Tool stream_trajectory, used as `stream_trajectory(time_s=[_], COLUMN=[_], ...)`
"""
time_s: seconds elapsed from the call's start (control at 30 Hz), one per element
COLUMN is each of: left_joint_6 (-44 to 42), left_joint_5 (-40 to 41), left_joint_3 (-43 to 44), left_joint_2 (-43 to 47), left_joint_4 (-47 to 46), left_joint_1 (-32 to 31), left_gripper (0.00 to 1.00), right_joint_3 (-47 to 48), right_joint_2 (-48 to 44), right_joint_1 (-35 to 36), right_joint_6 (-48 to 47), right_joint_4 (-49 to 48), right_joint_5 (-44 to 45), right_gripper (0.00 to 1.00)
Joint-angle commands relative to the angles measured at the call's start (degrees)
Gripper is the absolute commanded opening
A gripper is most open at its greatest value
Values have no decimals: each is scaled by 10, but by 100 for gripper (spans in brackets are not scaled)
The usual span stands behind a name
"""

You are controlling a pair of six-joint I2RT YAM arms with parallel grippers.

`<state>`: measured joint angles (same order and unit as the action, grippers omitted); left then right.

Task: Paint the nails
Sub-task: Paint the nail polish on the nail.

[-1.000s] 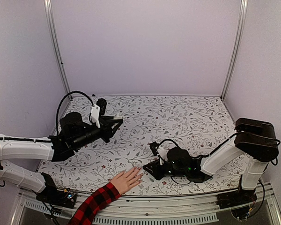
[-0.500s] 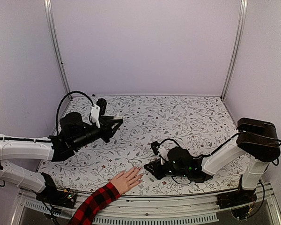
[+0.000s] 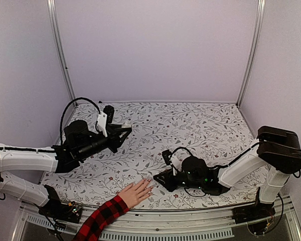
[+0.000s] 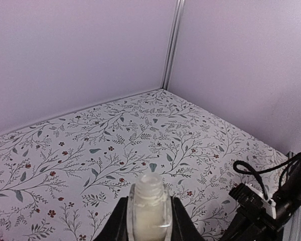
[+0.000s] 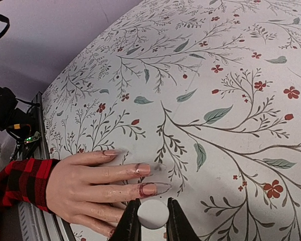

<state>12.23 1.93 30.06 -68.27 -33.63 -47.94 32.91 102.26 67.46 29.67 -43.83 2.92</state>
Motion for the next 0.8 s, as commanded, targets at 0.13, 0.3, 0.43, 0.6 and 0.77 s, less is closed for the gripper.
stream_trajectory(time_s=[0.13, 0.3, 0.43, 0.6, 0.77], left_joint_6=[-3, -4, -5, -5, -7], left_joint_5=[-4, -3, -3, -4, -3], left_joint_3=[9, 10, 12, 12, 13], left_joint_2=[6, 6, 5, 3, 2], left_joint_4=[-19, -19, -19, -20, -20], left_joint_1=[4, 4, 4, 4, 4], left_gripper=[0, 0, 0, 0, 0], right_joint_3=[6, 14, 20, 29, 30], right_joint_2=[12, 23, 30, 36, 36], right_joint_1=[2, 2, 2, 2, 2], right_joint_6=[-9, -9, -9, -8, -8], right_joint_4=[-42, -36, -23, -5, -1], right_joint_5=[-56, -57, -48, -40, -40], right_gripper=[0, 0, 0, 0, 0])
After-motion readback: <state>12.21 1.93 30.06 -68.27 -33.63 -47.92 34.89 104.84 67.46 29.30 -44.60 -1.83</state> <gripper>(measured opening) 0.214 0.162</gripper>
